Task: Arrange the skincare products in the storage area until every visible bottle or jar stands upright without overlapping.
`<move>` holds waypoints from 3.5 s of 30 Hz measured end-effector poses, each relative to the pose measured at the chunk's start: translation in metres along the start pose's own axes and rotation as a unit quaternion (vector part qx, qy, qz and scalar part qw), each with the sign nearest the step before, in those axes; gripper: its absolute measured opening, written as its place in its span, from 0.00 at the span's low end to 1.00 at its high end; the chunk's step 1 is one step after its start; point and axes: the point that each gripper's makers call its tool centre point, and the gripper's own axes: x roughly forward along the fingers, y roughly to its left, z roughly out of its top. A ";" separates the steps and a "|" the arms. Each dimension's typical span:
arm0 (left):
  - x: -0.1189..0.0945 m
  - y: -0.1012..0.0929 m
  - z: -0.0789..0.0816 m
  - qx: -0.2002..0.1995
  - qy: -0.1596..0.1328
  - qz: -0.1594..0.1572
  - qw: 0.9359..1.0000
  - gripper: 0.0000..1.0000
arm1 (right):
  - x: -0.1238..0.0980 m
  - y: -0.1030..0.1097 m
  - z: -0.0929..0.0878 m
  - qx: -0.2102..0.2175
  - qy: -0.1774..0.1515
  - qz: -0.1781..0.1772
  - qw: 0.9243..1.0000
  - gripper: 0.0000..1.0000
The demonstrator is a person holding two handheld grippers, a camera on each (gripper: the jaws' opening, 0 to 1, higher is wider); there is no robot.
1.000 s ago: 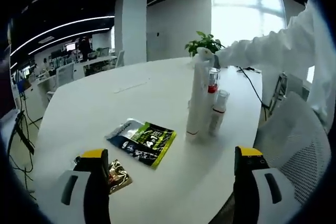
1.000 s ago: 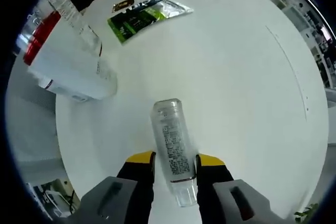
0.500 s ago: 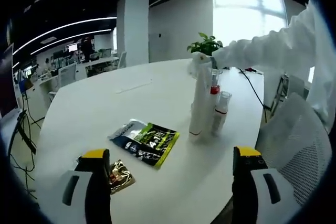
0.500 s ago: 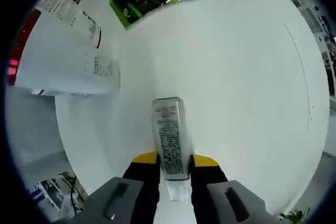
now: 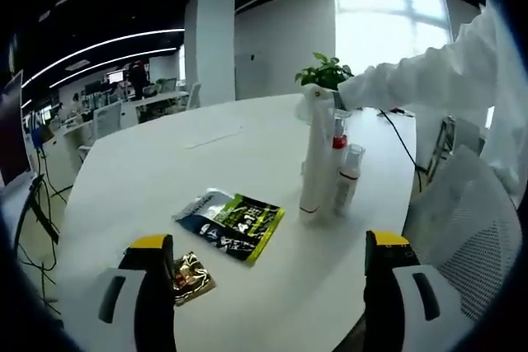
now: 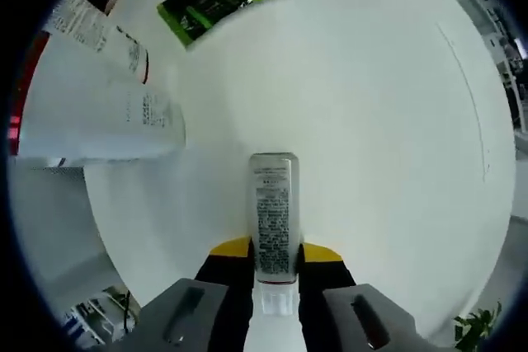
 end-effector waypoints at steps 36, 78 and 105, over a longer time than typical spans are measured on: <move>0.000 -0.014 0.006 0.016 0.000 -0.011 1.000 0.89 | -0.079 0.012 -0.011 0.399 -0.420 0.035 0.815 0.11; 0.003 -0.015 0.001 0.047 0.008 -0.022 0.999 0.84 | -0.193 0.168 0.132 0.014 -0.476 -0.022 0.879 0.11; 0.012 -0.024 -0.028 0.156 0.086 -0.029 0.984 0.74 | -0.087 0.199 0.169 -0.065 -0.393 -0.062 0.915 0.11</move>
